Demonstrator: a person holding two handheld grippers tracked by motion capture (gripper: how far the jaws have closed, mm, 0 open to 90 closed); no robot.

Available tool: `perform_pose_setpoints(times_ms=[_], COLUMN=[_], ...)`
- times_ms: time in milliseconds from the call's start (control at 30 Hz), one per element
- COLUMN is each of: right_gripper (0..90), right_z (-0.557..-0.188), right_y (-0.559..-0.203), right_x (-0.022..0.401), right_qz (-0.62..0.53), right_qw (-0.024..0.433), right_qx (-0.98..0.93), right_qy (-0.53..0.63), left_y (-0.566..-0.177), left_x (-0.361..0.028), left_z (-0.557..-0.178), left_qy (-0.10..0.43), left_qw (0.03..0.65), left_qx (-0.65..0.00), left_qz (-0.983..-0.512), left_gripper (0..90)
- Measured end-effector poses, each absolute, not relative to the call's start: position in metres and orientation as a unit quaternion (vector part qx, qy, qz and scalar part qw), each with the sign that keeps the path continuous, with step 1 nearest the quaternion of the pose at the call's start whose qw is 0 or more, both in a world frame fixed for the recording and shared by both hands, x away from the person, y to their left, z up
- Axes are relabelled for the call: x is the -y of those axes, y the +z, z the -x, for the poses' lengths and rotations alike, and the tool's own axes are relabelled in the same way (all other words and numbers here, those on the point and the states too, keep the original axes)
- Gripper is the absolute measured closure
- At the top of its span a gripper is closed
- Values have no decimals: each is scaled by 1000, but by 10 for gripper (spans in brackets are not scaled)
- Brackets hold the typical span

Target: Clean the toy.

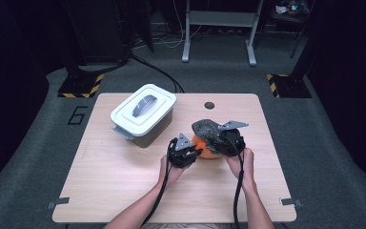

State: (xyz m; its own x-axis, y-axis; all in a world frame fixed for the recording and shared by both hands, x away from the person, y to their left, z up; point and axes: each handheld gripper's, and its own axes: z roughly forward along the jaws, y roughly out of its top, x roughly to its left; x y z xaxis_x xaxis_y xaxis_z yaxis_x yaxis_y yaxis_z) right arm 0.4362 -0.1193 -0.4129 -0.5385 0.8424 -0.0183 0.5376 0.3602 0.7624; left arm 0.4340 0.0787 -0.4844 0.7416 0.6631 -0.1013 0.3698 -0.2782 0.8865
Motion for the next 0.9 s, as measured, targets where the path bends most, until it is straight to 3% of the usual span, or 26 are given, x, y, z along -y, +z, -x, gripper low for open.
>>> perform_pose_setpoints(times_ms=[167, 533, 900], right_gripper=[723, 719, 717], right_z=[-437, -436, -444], right_y=[-418, -432, -454], right_x=[114, 147, 174], right_qz=[-441, -478, -517], right_qw=[221, 232, 217], right_qx=[-794, -774, -755], right_qy=[356, 345, 340], left_y=[-486, -487, -489], left_x=[-78, -77, -79], left_z=[-435, -436, -437], left_qy=[149, 147, 135], left_qw=[497, 497, 500], left_qx=[-344, -349, -356], left_qz=[-783, -781, -778], left_gripper=[755, 753, 753])
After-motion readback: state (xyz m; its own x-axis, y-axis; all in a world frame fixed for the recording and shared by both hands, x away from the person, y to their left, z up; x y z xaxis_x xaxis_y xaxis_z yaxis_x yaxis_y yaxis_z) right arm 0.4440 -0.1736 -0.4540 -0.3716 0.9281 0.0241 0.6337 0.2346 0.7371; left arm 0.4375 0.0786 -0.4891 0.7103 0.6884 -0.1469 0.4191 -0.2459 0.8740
